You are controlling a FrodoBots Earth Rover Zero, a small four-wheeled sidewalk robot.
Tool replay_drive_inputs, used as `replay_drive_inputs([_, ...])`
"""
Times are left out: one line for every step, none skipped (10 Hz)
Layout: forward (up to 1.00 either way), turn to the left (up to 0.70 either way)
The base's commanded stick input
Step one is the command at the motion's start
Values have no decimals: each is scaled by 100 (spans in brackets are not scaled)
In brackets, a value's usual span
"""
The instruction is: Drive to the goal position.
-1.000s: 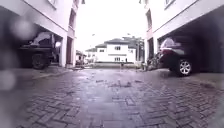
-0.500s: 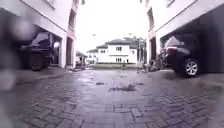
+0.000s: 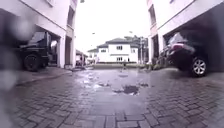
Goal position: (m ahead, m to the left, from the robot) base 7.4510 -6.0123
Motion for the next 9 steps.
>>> replay_drive_inputs([70, 0])
replay_drive_inputs([70, 0])
replay_drive_inputs([70, 0])
replay_drive_inputs([70, 0])
replay_drive_inputs([70, 0])
replay_drive_inputs([70, 0])
replay_drive_inputs([70, 0])
replay_drive_inputs([70, 0])
replay_drive_inputs([70, 0])
